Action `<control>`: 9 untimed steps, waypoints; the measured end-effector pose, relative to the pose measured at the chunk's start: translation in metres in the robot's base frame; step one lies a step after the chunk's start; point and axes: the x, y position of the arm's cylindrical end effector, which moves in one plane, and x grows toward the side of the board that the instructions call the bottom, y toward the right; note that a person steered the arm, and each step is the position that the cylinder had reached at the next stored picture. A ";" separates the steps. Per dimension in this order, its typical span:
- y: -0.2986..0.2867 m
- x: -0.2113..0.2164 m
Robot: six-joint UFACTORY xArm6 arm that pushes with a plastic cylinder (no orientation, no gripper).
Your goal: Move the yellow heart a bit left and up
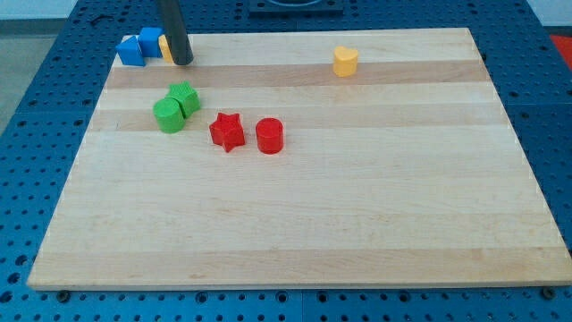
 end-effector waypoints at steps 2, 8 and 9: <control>0.101 0.021; 0.307 0.012; 0.263 0.010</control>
